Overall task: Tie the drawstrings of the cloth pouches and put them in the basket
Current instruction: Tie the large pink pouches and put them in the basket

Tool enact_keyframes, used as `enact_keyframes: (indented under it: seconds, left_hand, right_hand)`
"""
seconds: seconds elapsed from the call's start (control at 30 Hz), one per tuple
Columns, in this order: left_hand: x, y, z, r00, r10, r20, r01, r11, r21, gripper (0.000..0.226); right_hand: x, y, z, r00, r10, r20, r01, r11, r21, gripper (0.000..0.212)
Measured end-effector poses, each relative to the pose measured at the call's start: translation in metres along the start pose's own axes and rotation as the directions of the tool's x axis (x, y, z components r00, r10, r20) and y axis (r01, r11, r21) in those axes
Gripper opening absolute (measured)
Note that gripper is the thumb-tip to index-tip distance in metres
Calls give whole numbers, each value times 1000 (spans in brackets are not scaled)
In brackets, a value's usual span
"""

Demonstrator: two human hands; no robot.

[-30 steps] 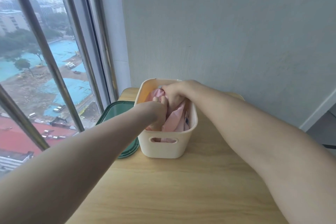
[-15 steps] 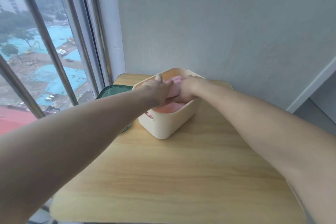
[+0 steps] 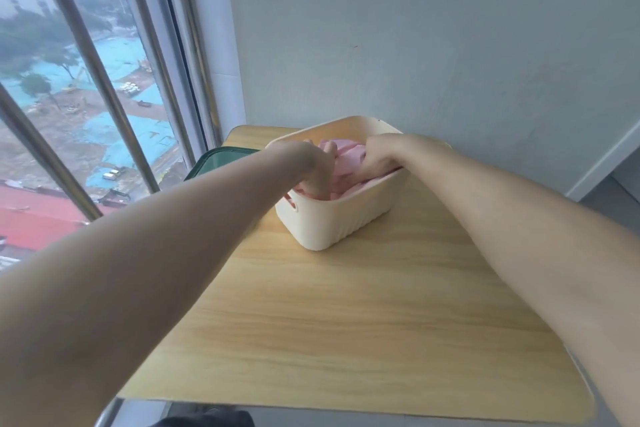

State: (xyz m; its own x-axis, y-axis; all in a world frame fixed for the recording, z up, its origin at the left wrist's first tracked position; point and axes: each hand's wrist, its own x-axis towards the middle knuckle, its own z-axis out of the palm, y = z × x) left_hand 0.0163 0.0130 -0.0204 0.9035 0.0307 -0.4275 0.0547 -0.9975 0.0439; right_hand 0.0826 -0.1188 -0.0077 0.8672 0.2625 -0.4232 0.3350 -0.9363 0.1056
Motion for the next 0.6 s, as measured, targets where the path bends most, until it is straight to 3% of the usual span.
enact_keyframes:
  seconds: [0.17, 0.23, 0.3, 0.37, 0.43, 0.5, 0.6]
  left_hand:
    - [19, -18, 6, 978, 120, -170, -100, 987, 122, 85]
    - [23, -23, 3, 949, 196, -247, -166, 976, 138, 78]
    - [23, -25, -2, 911, 246, -330, -180, 959, 217, 77]
    - [17, -24, -3, 869, 252, -426, -149, 954, 259, 81]
    - [11, -24, -2, 855, 200, -478, -183, 980, 81, 81]
    - [6, -25, -2, 870, 134, -474, -204, 974, -99, 78]
    - [5, -30, -4, 911, 126, -392, -152, 988, -37, 47]
  right_hand:
    - [16, 22, -6, 981, -47, 188, -11, 956, 294, 74]
    - [13, 25, -6, 968, -88, 234, -8, 925, 381, 48]
    - [18, 26, -2, 978, -73, 195, -4, 930, 367, 37]
    - [16, 18, 2, 994, -44, 97, 21, 974, 226, 27]
    - [12, 11, 2, 998, -36, 52, 27, 985, 168, 13]
    - [8, 9, 2, 999, -14, 53, 6, 988, 156, 12]
    - [7, 3, 0, 998, 25, 56, -28, 998, 55, 48]
